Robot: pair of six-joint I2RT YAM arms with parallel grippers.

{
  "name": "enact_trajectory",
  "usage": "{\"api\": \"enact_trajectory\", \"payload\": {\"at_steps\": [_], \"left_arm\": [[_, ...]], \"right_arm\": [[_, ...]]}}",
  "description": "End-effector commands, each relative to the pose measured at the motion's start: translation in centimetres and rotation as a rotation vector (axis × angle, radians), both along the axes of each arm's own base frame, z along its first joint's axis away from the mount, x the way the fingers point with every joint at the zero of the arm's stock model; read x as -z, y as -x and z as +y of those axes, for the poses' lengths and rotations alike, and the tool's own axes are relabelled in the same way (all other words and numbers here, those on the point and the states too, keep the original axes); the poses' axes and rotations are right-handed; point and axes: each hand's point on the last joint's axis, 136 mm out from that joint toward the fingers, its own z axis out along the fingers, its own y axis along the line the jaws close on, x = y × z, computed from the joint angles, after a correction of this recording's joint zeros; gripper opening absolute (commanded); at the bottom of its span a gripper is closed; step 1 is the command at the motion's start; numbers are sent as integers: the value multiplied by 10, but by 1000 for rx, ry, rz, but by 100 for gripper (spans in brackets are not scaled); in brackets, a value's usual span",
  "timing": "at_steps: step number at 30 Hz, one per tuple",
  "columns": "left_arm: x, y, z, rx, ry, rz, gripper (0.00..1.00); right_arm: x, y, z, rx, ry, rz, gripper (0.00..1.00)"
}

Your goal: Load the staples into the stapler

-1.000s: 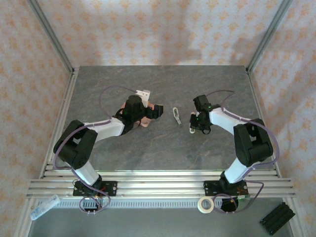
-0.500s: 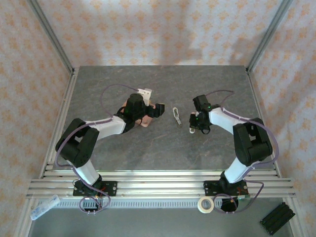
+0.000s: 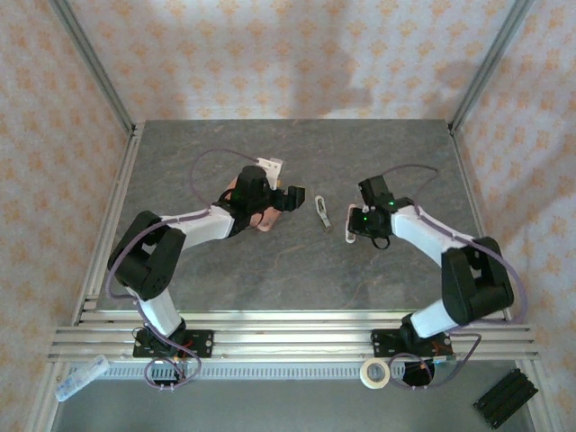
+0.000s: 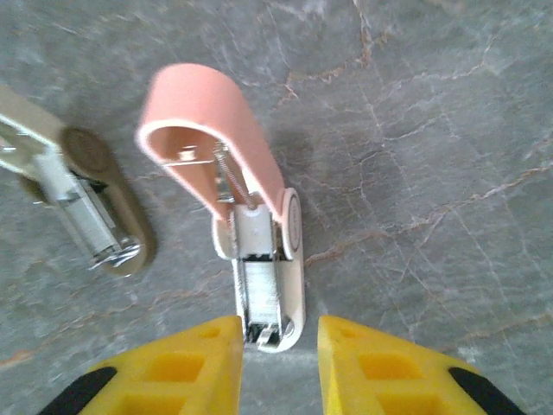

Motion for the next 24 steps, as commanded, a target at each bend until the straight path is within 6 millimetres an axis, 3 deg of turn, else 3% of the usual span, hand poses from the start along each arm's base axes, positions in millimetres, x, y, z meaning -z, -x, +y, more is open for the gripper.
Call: {"api": "enact_trajectory", "payload": {"at_steps": [1,5,17,20,21,24], "left_arm": [[-16,3,-23,61,19,-9,89],[-25,12,-43,107,22,-19,89],[-43,31,-109,292,52,30,89],[-49,26,-126,350,68,57,89],[-36,21,-132,362,61,81,88],[-22,10,-145,381,51,112,88]], "right_arm": [[-25,-6,7,28,-89,-105,30],[-42,-5,13,45,-172,-169,31],[-54,3,29,42,-366,-236,36],[-56,-2,20,76,-405,-233,37],[-56,-3,15,91,-417,-228,37],[-53,-6,-2,147,-501,-211,37]]}}
